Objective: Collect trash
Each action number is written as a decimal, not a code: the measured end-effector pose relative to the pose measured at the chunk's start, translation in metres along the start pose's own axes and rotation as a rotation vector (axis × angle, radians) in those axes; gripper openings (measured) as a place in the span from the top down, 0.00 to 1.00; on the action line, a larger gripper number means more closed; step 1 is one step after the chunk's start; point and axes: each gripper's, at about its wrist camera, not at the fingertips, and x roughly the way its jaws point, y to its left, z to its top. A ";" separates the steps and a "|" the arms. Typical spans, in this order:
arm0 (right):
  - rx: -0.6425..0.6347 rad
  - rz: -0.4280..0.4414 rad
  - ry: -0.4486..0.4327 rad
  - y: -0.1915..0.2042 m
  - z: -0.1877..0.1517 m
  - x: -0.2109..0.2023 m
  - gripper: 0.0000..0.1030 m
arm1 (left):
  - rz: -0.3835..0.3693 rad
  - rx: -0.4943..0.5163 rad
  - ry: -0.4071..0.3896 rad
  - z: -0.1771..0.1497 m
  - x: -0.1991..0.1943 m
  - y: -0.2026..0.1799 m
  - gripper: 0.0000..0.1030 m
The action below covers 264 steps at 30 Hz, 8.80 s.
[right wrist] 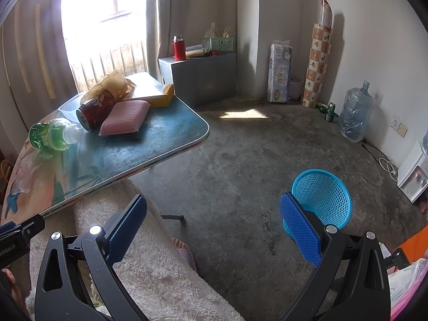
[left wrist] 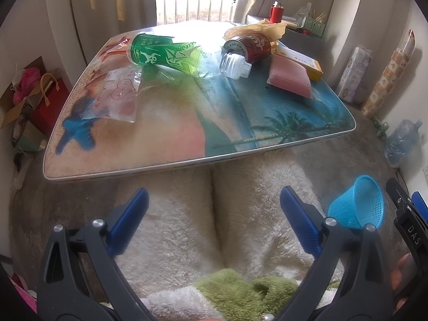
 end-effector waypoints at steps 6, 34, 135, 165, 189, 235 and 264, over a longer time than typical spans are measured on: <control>-0.049 0.040 0.007 0.014 0.010 0.008 0.06 | 0.031 -0.030 0.013 0.007 0.003 0.011 0.08; -0.308 0.258 0.150 0.161 0.062 0.083 0.06 | 0.151 -0.122 0.077 0.079 0.062 0.100 0.08; -0.475 0.774 0.375 0.106 0.217 0.264 0.09 | -0.152 0.369 0.128 0.111 0.120 -0.121 0.24; -0.332 0.476 0.368 0.032 0.129 0.188 0.30 | -0.200 0.262 0.159 0.133 0.146 -0.111 0.19; -0.183 0.474 0.240 -0.003 0.119 0.145 0.31 | -0.179 0.295 0.045 0.125 0.106 -0.120 0.25; 0.646 0.116 0.400 -0.357 -0.032 0.179 0.31 | -0.673 0.709 0.477 -0.011 0.173 -0.458 0.24; 0.756 0.081 0.315 -0.410 -0.047 0.201 0.30 | -0.765 0.495 0.597 0.015 0.222 -0.482 0.19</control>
